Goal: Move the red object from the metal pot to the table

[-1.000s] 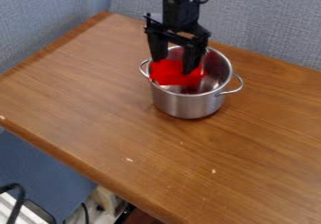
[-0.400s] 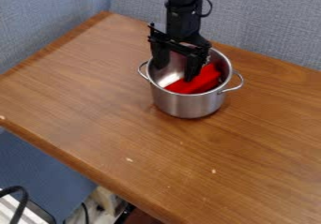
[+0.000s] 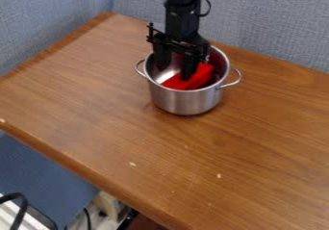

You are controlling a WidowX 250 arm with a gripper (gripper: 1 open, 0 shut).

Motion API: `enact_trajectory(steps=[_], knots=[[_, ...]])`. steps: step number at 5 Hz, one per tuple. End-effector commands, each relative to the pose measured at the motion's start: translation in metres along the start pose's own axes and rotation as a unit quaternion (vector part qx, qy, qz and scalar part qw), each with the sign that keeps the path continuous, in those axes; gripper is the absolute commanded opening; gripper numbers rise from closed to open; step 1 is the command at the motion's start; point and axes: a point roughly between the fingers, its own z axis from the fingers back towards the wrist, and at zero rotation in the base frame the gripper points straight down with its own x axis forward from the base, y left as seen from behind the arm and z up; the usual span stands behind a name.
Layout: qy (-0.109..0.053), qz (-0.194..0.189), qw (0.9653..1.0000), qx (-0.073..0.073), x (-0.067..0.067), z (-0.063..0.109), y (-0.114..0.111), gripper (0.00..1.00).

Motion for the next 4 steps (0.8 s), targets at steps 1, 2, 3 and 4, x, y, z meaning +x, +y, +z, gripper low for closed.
enact_trajectory(steps=[1, 2, 3, 4], knots=[[-0.026, -0.003, 0.9996, 0.01, 0.007, 0.022, -0.011, 0.0], [-0.029, 0.0, 0.9996, 0.001, 0.002, 0.027, -0.01, 0.0], [-0.036, 0.005, 0.9993, -0.011, -0.005, 0.037, -0.008, 0.0], [-0.063, 0.019, 0.9974, -0.031, -0.013, 0.067, 0.003, 0.0]])
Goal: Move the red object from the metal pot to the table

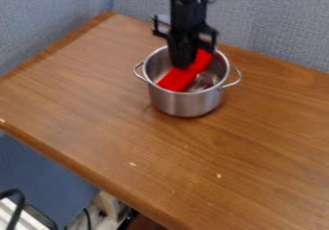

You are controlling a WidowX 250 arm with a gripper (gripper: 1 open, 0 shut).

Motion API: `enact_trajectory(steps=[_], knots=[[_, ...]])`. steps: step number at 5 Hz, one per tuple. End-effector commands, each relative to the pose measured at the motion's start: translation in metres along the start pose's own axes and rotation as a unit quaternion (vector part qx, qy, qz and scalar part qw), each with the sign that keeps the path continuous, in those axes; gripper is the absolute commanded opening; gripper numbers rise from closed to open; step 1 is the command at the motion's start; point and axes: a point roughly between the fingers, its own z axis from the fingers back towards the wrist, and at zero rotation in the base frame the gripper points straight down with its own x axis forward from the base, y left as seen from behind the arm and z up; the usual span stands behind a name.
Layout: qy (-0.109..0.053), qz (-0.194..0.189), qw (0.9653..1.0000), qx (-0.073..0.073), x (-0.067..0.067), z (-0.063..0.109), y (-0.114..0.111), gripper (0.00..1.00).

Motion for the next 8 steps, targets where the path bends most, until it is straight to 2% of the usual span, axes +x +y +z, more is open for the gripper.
enact_trajectory(steps=[1, 2, 3, 4, 5, 6, 7, 8], knots=[[-0.066, 0.008, 0.9977, -0.01, -0.001, 0.053, 0.014, 0.0], [-0.108, -0.021, 0.9936, -0.021, -0.004, 0.093, 0.008, 0.0], [-0.116, -0.066, 0.9907, -0.028, -0.002, 0.109, -0.012, 0.0], [-0.102, -0.13, 0.9859, -0.028, -0.004, 0.111, -0.038, 0.0], [-0.091, -0.175, 0.98, -0.024, -0.023, 0.111, -0.057, 0.0], [-0.072, -0.216, 0.9735, -0.025, -0.045, 0.106, -0.072, 0.0], [-0.039, -0.247, 0.9675, -0.041, -0.054, 0.095, -0.07, 0.0], [-0.017, -0.28, 0.9586, -0.047, -0.067, 0.085, -0.067, 0.0]])
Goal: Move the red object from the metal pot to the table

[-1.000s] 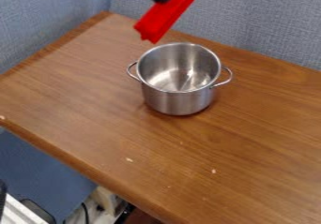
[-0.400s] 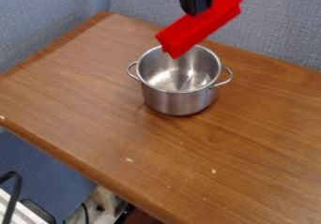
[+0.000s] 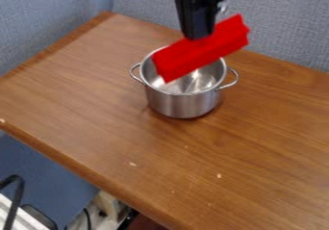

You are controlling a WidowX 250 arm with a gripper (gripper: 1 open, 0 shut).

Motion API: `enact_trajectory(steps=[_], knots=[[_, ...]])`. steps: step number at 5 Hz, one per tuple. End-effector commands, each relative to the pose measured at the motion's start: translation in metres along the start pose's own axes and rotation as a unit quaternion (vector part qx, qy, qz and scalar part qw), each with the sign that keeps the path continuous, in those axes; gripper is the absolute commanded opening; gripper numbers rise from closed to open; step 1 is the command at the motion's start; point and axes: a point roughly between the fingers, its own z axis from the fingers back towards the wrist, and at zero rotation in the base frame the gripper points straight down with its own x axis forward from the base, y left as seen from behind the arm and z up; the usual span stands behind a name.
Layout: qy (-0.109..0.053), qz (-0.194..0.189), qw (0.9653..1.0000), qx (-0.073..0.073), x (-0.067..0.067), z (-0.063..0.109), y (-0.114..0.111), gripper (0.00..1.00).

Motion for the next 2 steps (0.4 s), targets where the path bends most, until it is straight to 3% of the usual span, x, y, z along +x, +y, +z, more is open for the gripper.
enact_trajectory(steps=[1, 2], knots=[[-0.002, -0.025, 0.9995, 0.021, -0.02, -0.006, -0.003, 0.0], [0.012, -0.048, 0.9987, 0.014, -0.026, -0.033, -0.008, 0.0]])
